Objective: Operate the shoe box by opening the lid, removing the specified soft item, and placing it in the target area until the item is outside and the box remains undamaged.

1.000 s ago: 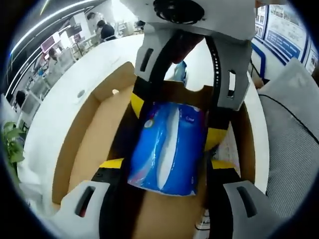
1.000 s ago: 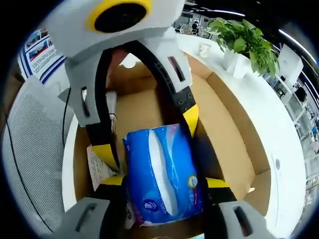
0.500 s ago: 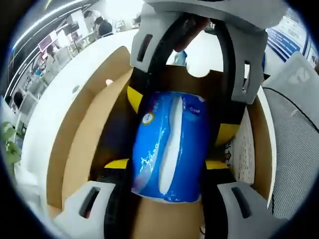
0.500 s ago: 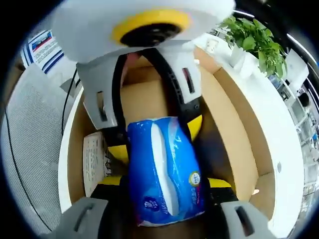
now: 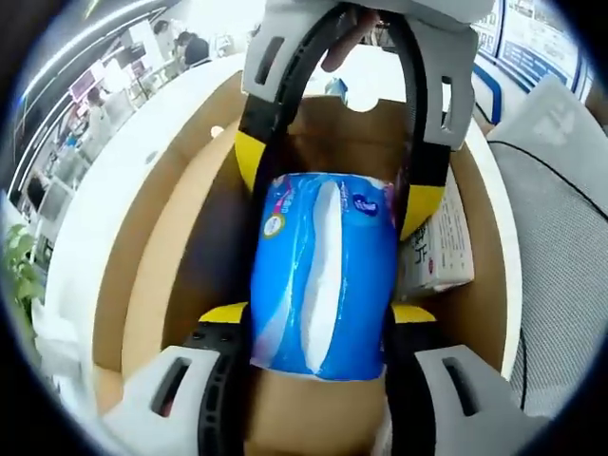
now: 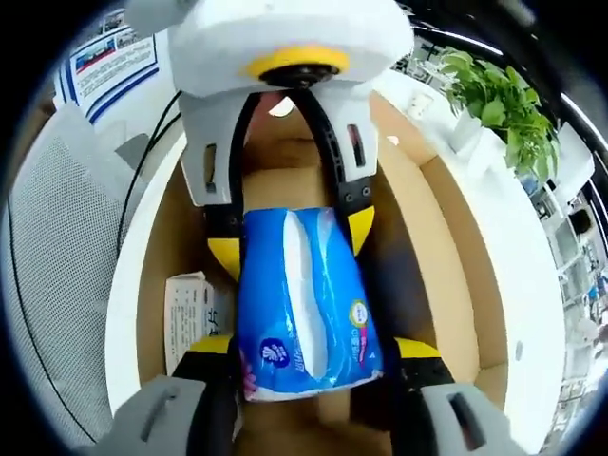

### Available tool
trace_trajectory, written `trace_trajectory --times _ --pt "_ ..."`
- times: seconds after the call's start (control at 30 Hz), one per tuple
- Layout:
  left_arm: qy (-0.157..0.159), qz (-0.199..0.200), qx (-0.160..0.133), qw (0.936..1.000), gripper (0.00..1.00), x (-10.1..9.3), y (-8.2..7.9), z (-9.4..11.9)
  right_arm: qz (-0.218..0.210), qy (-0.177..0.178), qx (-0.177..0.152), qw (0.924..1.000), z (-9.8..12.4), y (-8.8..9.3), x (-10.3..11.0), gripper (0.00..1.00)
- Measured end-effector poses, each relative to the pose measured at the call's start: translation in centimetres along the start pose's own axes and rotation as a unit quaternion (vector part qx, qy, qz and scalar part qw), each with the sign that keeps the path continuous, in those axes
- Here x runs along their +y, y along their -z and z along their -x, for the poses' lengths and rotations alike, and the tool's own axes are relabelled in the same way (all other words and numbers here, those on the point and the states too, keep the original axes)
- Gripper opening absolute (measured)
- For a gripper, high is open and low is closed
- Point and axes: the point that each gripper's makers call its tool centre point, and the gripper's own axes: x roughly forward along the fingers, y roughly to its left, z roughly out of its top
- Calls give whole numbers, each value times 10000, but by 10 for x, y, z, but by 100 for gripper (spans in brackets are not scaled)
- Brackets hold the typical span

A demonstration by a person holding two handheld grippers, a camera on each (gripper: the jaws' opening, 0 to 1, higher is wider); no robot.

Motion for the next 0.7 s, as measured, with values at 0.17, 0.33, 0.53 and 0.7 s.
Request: trace_trajectory --times 0.17,0.33,0.53,0.7 --pt "-31 -2 -72 10000 61 4 -4 4 -31 -63 32 10000 -8 -4 -1 64" --pt "70 -119 -10 9999 62 0 -4 0 -45 -138 109 9998 -11 -3 0 63" --pt "165 -185 112 9996 67 -3 1 -10 -80 -165 134 9997 -19 -1 2 63" --pt "192 -37 96 9998 69 -3 6 -18 -93 -183 144 9997 -26 0 4 63"
